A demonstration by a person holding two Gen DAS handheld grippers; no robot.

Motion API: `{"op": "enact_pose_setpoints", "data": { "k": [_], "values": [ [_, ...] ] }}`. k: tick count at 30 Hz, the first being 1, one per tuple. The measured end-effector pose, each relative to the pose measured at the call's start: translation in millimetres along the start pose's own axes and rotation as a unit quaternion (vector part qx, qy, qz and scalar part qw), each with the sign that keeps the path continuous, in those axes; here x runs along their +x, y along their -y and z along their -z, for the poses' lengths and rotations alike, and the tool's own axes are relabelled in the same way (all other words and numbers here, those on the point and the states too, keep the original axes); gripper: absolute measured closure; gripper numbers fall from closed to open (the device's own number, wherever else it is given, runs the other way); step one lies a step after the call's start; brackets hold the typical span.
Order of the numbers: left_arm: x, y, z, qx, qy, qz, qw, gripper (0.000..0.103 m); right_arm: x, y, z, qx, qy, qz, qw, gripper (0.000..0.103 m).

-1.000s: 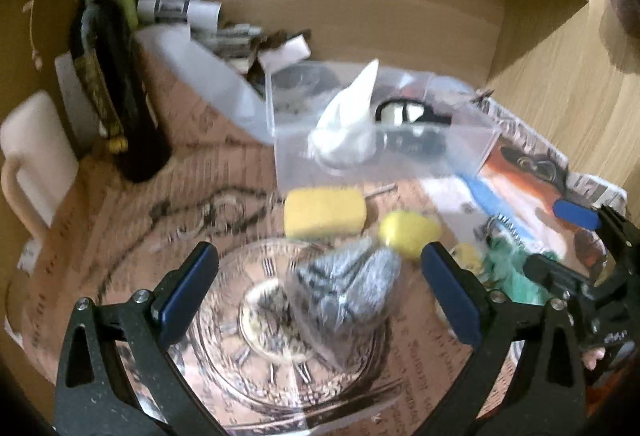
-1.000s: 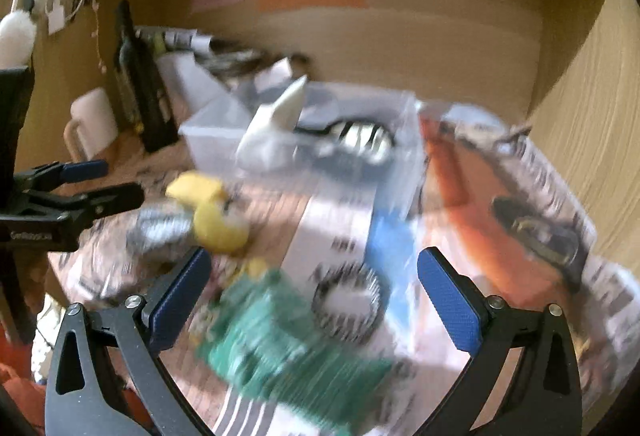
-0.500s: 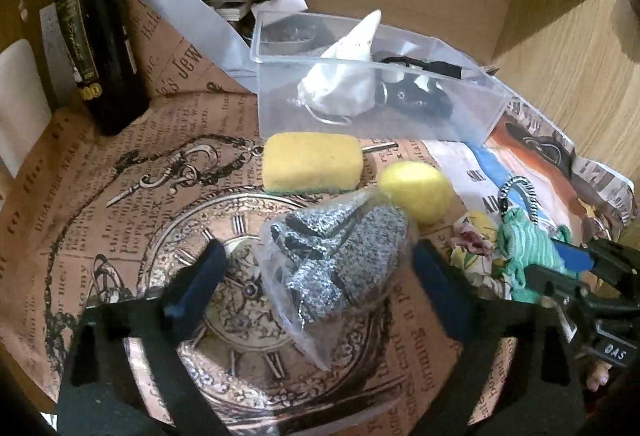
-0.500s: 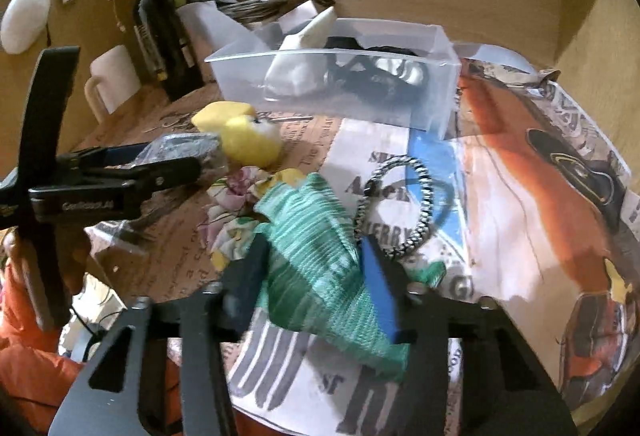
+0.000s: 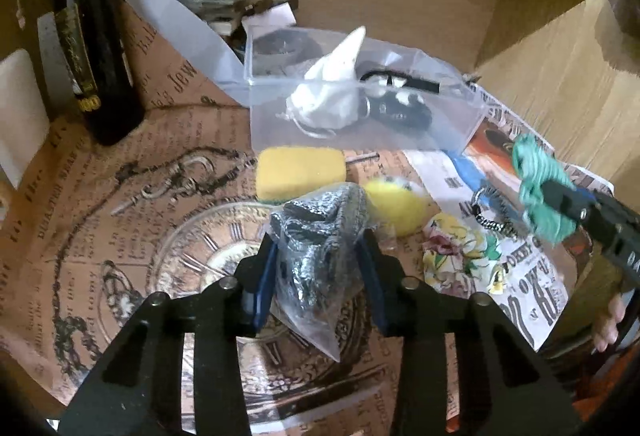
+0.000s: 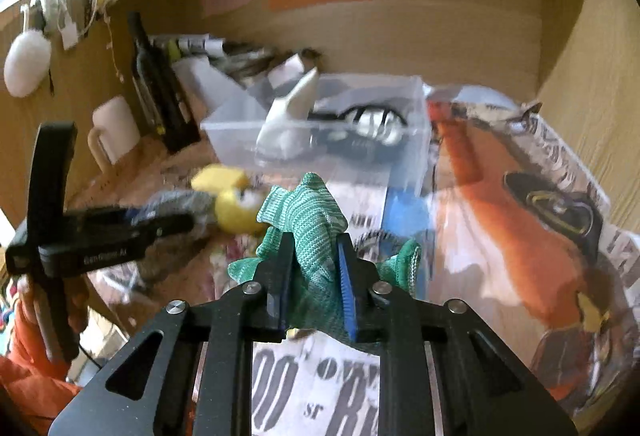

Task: Organize soft objects
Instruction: 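Carry both items over the clear box and open both grippers to release them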

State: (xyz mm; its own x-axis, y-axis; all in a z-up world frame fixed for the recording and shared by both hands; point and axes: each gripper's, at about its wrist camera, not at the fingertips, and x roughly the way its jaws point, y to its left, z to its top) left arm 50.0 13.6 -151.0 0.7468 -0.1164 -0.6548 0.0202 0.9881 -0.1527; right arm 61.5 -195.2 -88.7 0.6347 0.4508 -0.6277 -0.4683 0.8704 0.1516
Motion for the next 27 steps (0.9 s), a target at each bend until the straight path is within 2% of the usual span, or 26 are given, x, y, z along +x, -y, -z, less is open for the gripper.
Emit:
{"op": "enact_pose_setpoints", "data": {
  "k": [7, 17, 27],
  "values": [
    [-26, 0, -20, 0.010, 0.053, -0.001, 0.9985, 0.065, -10, 8, -29, 0.004, 0.057, 0.009, 0.998, 0.085],
    [-39, -8, -73, 0.015, 0.123, -0.019, 0.9921, 0.065, -6, 21, -70, 0.005, 0.109, 0.025, 0.994, 0.085],
    [-12, -12, -121, 0.018, 0.118, -0.029, 0.9924, 0.064, 26, 25, -106, -0.013, 0.112, 0.026, 0.993, 0.085]
  ]
}}
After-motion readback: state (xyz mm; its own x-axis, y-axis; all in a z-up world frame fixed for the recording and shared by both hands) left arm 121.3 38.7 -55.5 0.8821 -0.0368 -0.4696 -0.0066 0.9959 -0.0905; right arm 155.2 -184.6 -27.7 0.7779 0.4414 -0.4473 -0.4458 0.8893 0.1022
